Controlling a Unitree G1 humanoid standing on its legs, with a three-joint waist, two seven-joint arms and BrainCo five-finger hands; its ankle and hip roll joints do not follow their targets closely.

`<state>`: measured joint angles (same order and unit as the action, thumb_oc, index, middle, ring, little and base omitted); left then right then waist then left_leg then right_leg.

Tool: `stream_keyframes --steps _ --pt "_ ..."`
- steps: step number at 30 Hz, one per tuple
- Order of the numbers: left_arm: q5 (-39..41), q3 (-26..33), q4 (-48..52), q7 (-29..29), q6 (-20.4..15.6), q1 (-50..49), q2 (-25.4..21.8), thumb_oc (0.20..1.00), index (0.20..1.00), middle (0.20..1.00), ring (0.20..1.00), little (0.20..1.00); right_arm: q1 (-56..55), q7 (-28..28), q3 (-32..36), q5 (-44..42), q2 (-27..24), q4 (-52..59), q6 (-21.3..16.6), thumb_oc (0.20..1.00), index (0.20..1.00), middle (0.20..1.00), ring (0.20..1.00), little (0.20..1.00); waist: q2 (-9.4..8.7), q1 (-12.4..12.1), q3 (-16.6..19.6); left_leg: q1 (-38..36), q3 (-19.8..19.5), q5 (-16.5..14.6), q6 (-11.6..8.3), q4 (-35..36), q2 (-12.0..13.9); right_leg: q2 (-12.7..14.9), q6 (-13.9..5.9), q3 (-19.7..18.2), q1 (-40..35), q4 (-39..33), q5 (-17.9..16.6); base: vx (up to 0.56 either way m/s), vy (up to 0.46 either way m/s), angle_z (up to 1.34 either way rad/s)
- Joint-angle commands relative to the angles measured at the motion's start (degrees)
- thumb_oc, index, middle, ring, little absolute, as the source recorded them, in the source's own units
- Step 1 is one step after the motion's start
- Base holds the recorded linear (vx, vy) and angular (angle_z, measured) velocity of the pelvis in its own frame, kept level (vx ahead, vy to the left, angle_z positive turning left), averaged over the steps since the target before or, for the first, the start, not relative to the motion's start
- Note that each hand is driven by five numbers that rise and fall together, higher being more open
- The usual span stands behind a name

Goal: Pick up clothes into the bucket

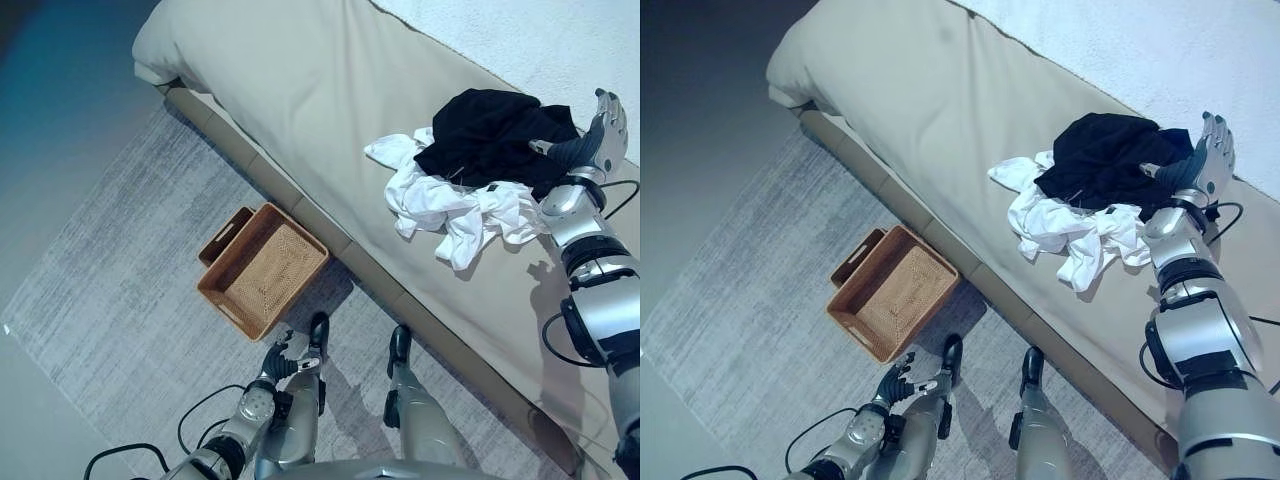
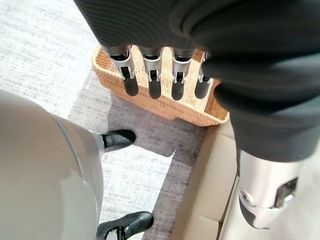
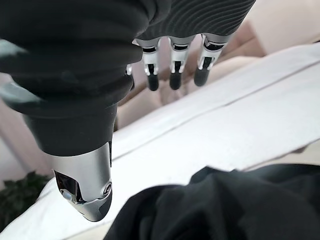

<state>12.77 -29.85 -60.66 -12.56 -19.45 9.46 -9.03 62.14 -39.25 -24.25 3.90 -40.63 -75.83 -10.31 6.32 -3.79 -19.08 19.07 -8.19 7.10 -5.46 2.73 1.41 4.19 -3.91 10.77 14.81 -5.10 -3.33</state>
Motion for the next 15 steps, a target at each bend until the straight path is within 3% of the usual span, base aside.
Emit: stream_keyframes --steps 1,7,15 --pt "1.9 -2.6 -0.1 -0.5 -1.4 2.0 0.2 1.000 1.000 1.000 1.000 1.000 6.0 1.7 -3.7 -0.7 -3.8 -1.2 0.3 1.000 1.000 1.000 1.000 1.000 -2.98 -0.8 -0.3 1.2 -0.2 0.7 1.13 1.2 -2.9 2.9 -3.47 -0.2 2.9 2.5 -2.1 0.00 -0.005 0.04" --pt "2.9 -2.7 0.3 0.3 -0.7 2.5 0.2 1.000 1.000 1.000 1.000 1.000 8.7 7.7 -5.6 -2.4 -4.8 -5.8 2.5 1.000 1.000 1.000 1.000 1.000 -3.12 -1.5 -1.9 3.7 -1.3 1.6 1.04 1.2 -3.2 3.1 -3.47 0.3 5.1 2.8 -2.5 0.00 0.001 0.10" --pt "4.6 -3.3 3.1 0.7 -0.7 3.7 0.0 1.000 1.000 1.000 1.000 1.000 12.3 9.0 -8.0 -2.4 -6.9 -7.6 3.2 1.000 1.000 1.000 1.000 1.000 -2.87 -2.2 -4.4 8.5 -1.8 2.8 0.98 1.3 -3.5 2.8 -3.52 0.1 10.0 2.6 -3.6 -0.01 0.001 0.01"
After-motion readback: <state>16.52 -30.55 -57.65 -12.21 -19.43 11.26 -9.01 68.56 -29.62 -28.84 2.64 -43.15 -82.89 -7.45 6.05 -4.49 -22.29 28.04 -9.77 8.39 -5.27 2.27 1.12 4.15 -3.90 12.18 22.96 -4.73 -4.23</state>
